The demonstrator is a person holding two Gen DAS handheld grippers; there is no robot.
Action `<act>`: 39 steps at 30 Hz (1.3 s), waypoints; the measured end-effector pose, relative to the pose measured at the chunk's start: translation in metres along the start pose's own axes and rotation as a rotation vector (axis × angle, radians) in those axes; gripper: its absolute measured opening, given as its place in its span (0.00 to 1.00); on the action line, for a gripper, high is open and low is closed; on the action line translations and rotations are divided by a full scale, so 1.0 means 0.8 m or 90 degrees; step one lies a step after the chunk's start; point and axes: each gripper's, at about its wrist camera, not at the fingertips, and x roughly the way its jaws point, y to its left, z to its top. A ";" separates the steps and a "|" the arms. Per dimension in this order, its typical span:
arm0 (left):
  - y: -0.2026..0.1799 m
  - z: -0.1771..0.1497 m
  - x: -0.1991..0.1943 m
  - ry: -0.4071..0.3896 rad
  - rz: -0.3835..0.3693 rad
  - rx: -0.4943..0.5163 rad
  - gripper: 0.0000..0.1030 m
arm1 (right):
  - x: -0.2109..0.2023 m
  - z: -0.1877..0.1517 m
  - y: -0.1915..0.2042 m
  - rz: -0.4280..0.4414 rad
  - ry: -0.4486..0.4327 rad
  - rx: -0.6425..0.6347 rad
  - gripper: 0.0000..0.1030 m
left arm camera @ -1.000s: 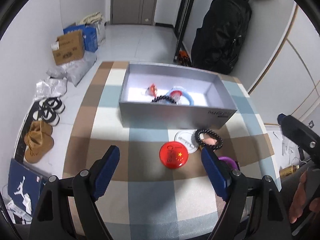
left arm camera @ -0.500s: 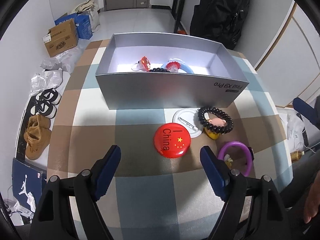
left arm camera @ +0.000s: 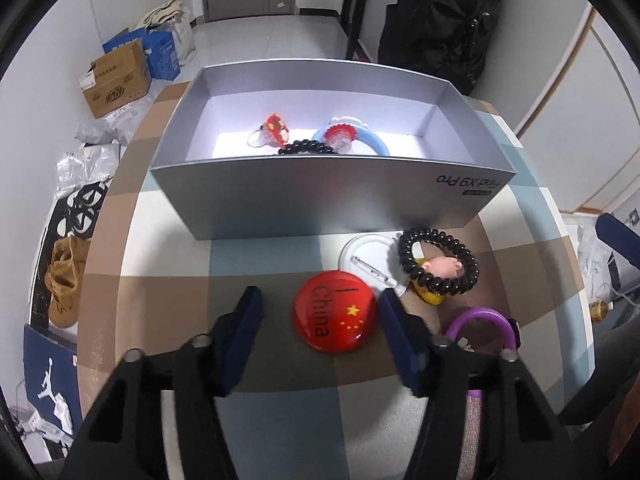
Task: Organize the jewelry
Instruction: 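Move the left gripper over the red 'China' badge, then grasp and lift the red 'China' badge with the left gripper while the right approaches the purple ring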
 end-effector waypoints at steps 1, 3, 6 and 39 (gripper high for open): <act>-0.002 0.000 0.001 0.000 0.003 0.007 0.41 | 0.001 0.000 -0.001 0.000 0.001 0.001 1.00; -0.006 0.000 0.000 0.003 0.000 0.019 0.36 | 0.001 0.001 -0.001 0.000 0.002 0.002 1.00; -0.006 0.000 -0.001 0.009 -0.004 0.022 0.36 | 0.001 0.001 -0.002 0.002 0.003 0.004 1.00; 0.042 0.020 -0.058 -0.065 -0.077 -0.128 0.36 | 0.079 -0.070 0.034 -0.079 0.188 -0.136 0.78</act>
